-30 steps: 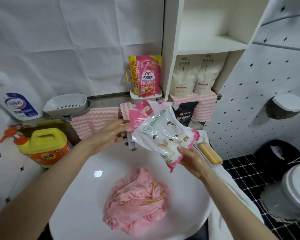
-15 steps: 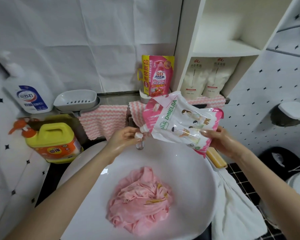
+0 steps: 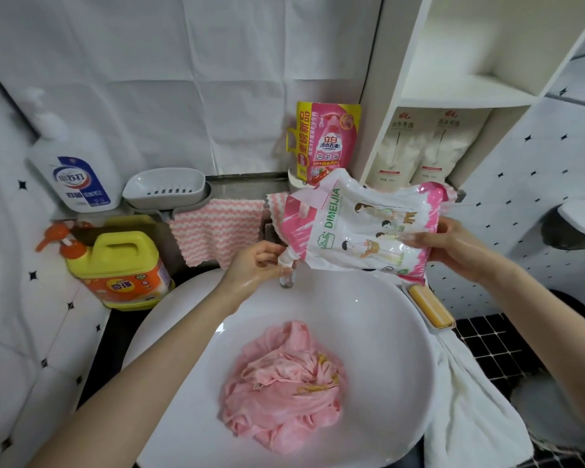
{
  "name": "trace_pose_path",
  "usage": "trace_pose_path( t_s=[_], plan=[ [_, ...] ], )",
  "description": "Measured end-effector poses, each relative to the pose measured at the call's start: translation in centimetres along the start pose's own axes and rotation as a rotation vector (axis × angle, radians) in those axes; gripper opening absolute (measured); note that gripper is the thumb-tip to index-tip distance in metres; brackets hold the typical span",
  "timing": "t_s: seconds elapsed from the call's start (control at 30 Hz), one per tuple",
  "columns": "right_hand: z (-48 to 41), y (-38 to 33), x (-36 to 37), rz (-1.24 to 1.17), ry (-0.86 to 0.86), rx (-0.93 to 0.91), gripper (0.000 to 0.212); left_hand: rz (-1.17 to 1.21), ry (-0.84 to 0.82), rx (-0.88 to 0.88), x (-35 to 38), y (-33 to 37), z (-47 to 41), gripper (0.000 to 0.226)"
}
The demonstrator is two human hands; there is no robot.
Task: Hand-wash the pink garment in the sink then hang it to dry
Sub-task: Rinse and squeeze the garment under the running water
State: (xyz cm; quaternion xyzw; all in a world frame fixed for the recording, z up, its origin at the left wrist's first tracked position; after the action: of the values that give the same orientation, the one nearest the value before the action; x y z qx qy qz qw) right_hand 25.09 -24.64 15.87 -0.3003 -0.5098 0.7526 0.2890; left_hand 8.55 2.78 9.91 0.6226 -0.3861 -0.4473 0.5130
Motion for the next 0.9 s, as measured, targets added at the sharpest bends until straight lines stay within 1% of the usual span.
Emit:
trace_pose_path(
  t_s=[0.13,0.2,0.23,0.33,0.37,0.4,0.5,0.7,0.9],
  plan=[
    [-0.3,-0.6,0.2,0.038,0.040,0.002,0.101,0.013,0.004,0.000,-0.2,-0.1,-0.1,0.028],
    [-0.2,-1.1,0.4,0.070,0.052,-0.010,0.097,0.009,0.006,-0.004,-0.3,-0.2,-0.1,0.030],
    [-0.1,-1.5,0.5,0.090,0.055,-0.011,0.089,-0.004,0.006,-0.002,-0.3,-0.3,-0.1,0.031],
    [0.3,-2.5,1.0,0.100,0.063,-0.032,0.040,-0.032,-0.008,0.000,-0.3,-0.5,-0.1,0.034],
    [0.3,-2.8,1.1,0.109,0.078,-0.041,0.032,-0.034,-0.012,-0.004,-0.3,-0.6,0.0,0.034],
    [0.3,-3.0,1.1,0.121,0.090,-0.048,0.029,-0.037,-0.014,-0.007,-0.2,-0.7,0.0,0.034],
    [0.2,-3.4,1.2,0.137,0.093,-0.045,0.031,-0.038,-0.013,-0.015,-0.2,-0.8,0.1,0.033],
    [0.1,-3.5,1.4,0.137,0.106,-0.043,0.025,-0.021,-0.005,-0.007,-0.2,-0.5,0.2,0.029],
    [0.0,-3.7,1.3,0.152,0.108,-0.049,0.026,-0.016,0.003,-0.016,-0.2,-0.8,0.1,0.030]
  ],
)
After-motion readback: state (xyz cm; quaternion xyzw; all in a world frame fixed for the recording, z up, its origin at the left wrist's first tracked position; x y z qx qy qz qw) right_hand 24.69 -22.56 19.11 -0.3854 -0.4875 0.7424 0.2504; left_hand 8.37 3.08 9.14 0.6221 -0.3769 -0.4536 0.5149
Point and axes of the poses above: each hand's wrist, its own z-axis away from the middle knuckle, its own x-axis out of the palm, y = z × x, the point moved 2 cm from there along -z, towards the middle knuckle, and after that the axes turned 8 degrees about x, right-handed, at the moved point
